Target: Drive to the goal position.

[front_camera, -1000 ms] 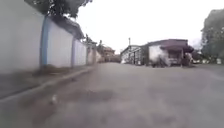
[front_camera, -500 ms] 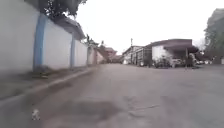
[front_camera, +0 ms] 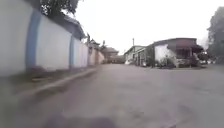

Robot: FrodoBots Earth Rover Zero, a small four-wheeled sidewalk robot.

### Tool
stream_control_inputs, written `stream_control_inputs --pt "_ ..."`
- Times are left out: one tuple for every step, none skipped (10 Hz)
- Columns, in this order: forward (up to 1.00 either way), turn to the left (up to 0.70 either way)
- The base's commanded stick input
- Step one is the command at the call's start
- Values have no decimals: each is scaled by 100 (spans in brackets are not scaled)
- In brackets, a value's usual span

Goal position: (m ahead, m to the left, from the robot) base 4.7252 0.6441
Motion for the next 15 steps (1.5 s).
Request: stream_control_inputs --pt "100 0" --pt "100 0" --pt "100 0" --pt "100 0" --pt "100 0" --pt "100 0" --pt "100 0" --pt "100 0" --pt "100 0" --pt "100 0" --pt "100 0" --pt "100 0" --pt "100 0" --pt "100 0" --pt "100 0"
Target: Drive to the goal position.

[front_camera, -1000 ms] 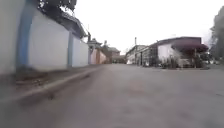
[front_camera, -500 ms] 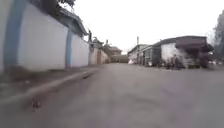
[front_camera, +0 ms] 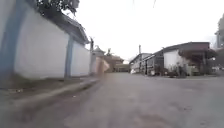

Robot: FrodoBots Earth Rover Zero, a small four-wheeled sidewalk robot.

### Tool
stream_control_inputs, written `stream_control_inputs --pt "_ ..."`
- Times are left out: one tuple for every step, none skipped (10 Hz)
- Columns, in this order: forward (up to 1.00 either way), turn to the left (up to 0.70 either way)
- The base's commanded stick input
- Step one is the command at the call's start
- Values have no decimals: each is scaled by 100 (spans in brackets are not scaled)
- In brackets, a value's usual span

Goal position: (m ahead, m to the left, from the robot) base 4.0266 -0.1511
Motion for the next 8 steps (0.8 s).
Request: stream_control_inputs --pt "100 0" --pt "100 0" --pt "100 0" --pt "100 0" --pt "100 0" --pt "100 0" --pt "100 0" --pt "100 -1"
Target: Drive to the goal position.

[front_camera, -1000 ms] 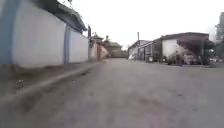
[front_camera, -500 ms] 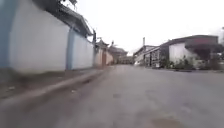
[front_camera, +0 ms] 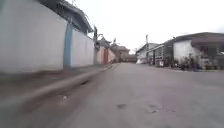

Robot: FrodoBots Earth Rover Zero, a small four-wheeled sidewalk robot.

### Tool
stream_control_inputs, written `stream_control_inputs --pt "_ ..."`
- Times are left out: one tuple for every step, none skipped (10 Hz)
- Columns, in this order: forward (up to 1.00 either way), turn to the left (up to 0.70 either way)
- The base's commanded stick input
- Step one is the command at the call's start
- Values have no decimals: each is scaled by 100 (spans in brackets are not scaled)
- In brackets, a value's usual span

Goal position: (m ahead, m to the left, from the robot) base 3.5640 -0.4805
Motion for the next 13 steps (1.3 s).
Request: stream_control_inputs --pt "100 -40" --pt "100 -40" --pt "100 -40" --pt "100 -40" --pt "100 -40" --pt "100 -40" --pt "100 -29" --pt "100 -17" --pt "100 -5" --pt "100 0" --pt "100 0" --pt "100 0" --pt "100 0"
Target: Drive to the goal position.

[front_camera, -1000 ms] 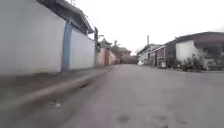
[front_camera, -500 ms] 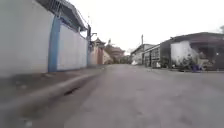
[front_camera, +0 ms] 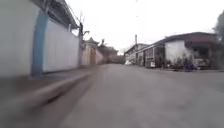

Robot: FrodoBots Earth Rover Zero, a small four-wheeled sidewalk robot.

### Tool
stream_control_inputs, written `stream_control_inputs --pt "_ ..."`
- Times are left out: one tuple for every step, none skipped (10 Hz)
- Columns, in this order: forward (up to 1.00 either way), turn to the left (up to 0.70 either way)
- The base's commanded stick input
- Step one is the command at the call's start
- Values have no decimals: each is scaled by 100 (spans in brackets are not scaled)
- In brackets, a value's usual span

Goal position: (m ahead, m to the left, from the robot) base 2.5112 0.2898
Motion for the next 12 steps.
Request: stream_control_inputs --pt "100 0" --pt "100 0" --pt "100 0" --pt "100 0" --pt "100 0" --pt "100 0" --pt "100 0" --pt "100 0" --pt "100 0" --pt "100 0" --pt "100 0" --pt "100 0"
